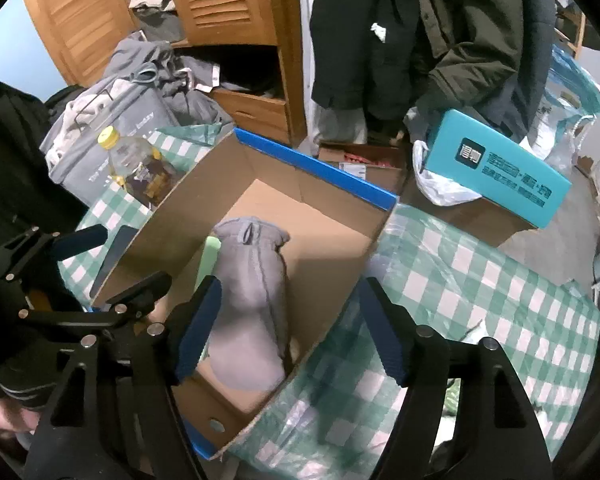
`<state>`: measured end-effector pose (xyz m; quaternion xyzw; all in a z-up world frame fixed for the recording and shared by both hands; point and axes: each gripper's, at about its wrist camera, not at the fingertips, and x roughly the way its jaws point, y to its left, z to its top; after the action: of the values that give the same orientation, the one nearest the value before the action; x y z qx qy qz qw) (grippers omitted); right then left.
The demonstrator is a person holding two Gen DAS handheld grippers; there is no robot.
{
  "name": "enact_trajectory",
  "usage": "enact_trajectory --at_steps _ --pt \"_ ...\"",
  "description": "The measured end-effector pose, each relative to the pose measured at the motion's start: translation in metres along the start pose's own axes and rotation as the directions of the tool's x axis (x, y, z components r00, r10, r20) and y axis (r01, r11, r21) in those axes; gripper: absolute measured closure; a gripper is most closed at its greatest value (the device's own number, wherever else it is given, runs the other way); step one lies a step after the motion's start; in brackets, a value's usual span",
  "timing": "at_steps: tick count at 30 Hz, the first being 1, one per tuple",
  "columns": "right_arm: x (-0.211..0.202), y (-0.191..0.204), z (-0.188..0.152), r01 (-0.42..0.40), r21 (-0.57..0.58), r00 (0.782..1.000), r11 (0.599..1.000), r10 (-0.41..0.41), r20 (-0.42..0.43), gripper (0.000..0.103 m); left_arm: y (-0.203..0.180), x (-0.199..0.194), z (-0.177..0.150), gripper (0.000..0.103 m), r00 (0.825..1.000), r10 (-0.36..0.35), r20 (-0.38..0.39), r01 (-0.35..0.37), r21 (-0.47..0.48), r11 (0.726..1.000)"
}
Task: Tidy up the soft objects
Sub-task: 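Lower both held items into the shoebox and open both tools, then withdraw both tools from the shoebox back over the table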
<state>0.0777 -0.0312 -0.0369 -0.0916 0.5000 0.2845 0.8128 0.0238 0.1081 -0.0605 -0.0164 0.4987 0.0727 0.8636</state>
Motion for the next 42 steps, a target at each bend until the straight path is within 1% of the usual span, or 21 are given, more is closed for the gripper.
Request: enact_trajectory --at_steps 4,6,7,12,18,32,42 --pt "-0.005 -0.007 -0.005 0.011 0.013 1.0 1.0 -0.011 0.001 0.03 -0.01 -0.003 0.0 0.021 1.0 -0.002 0.005 0.002 0.02 1.0" --pt "-0.009 -0.011 -0.008 0.017 0.019 1.0 1.0 -0.017 0.002 0.03 -0.015 -0.004 0.0 0.016 1.0 -0.004 0.006 0.004 0.029 1.0" --pt "-0.01 -0.014 -0.009 0.02 0.023 1.0 1.0 -0.02 0.003 0.03 -0.018 -0.005 0.0 0.015 1.0 -0.008 0.009 0.007 0.036 0.999" --pt "-0.016 -0.025 -0.018 0.032 0.04 0.999 0.999 -0.032 0.003 0.029 -0.035 -0.008 0.001 0.015 1.0 -0.027 0.012 0.026 0.064 0.998" --pt "-0.024 -0.049 -0.033 0.055 0.075 0.998 0.996 -0.056 0.0 0.029 -0.061 -0.01 0.003 0.015 0.999 -0.05 0.009 0.049 0.111 0.993" --pt "-0.05 -0.116 -0.073 0.122 0.189 0.992 0.974 -0.123 -0.007 0.029 -0.128 -0.011 -0.002 0.015 0.995 -0.095 -0.018 0.096 0.228 0.969" --pt "-0.063 -0.162 -0.109 0.166 0.265 0.986 0.95 -0.163 -0.031 0.029 -0.175 -0.01 -0.008 0.015 0.99 -0.132 -0.044 0.139 0.3 0.944"
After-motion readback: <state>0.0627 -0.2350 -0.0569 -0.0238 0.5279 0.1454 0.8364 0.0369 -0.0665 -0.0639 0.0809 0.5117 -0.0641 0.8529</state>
